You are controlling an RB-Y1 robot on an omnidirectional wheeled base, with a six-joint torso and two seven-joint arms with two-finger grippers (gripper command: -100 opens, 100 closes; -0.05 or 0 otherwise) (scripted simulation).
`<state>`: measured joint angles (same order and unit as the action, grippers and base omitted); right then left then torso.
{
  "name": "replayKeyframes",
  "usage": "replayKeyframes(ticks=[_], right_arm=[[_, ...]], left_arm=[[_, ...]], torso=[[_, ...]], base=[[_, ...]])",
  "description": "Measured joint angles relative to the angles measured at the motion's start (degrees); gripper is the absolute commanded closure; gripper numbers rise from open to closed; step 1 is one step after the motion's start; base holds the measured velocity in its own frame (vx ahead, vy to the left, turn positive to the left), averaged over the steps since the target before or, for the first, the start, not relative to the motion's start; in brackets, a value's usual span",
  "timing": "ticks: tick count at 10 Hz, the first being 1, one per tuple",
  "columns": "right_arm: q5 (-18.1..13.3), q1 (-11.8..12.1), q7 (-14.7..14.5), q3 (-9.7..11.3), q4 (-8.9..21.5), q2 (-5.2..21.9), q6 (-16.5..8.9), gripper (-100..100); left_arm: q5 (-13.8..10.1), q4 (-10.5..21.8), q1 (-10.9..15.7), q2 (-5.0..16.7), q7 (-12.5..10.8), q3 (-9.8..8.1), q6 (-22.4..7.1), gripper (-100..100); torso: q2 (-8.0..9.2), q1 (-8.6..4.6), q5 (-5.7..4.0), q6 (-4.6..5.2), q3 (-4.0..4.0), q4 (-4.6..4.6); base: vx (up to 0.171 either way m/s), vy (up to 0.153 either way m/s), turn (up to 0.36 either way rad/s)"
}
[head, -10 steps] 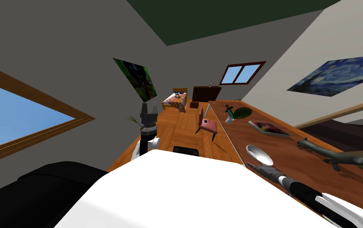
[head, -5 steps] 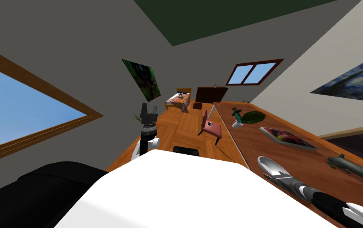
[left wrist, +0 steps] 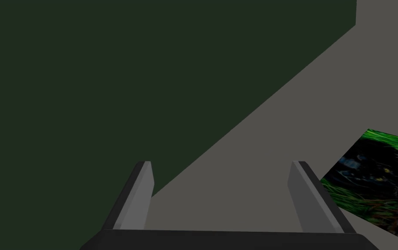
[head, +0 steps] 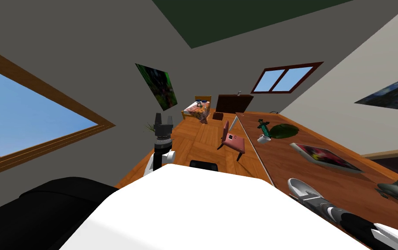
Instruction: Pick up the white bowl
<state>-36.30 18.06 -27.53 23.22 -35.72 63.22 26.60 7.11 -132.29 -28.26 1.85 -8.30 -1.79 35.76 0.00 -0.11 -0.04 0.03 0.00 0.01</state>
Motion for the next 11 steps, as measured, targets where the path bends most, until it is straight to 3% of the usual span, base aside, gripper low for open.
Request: replayKeyframes(ticks=[1,2,6,7,8,9,10,11], right_arm=[[0.0,-0.1,-0.5,-0.1,0.3,-1.2,-0.8,-100],[0.0,-0.1,-0.6,-0.1,0.3,-1.3,-1.0,100],[0.0,-0.1,-0.5,-0.1,0.3,-1.3,-1.0,100],[0.0,-0.1,-0.5,-0.1,0.3,-1.3,-1.0,0],[0.0,-0.1,-0.5,-0.1,0.3,-1.3,-1.0,100],[0.1,0.9,0.4,0.1,-1.8,0.1,-1.4,100],[0.1,0.4,0.1,-0.2,-0.4,0.3,-0.3,100],[0.2,0.3,-0.1,-0.3,-0.1,0.3,0.1,0]], left_arm=[[0.0,0.0,0.0,0.0,0.0,0.00,0.0,0],[0.0,0.0,0.0,0.0,0.0,0.00,0.0,0],[0.0,0.0,0.0,0.0,0.0,0.00,0.0,0],[0.0,0.0,0.0,0.0,0.0,0.00,0.0,0],[0.0,0.0,0.0,0.0,0.0,0.00,0.0,0],[0.0,0.0,0.0,0.0,0.0,0.00,0.0,0],[0.0,0.0,0.0,0.0,0.0,0.00,0.0,0],[0.0,0.0,0.0,0.0,0.0,0.00,0.0,0]], torso=[[0.02,-0.14,-0.03,0.01,0.01,0.00],[0.03,-0.04,-0.01,0.03,0.02,0.01],[0.03,0.09,0.02,-0.02,0.01,0.00],[0.02,0.09,0.03,-0.03,0.01,0.00],[0.02,0.10,0.03,-0.03,0.01,0.00],[0.05,0.26,0.10,0.02,0.02,-0.01],[0.07,0.33,0.11,0.01,0.03,-0.01],[0.05,0.25,0.08,-0.04,0.02,-0.01]], base=[[0.001,-0.039,0.024],[0.001,-0.007,-0.002],[0.000,0.000,0.000],[0.000,0.000,0.000],[-0.003,0.040,-0.075],[-0.006,0.055,-0.071],[-0.004,0.022,-0.019],[0.000,0.000,0.000]])
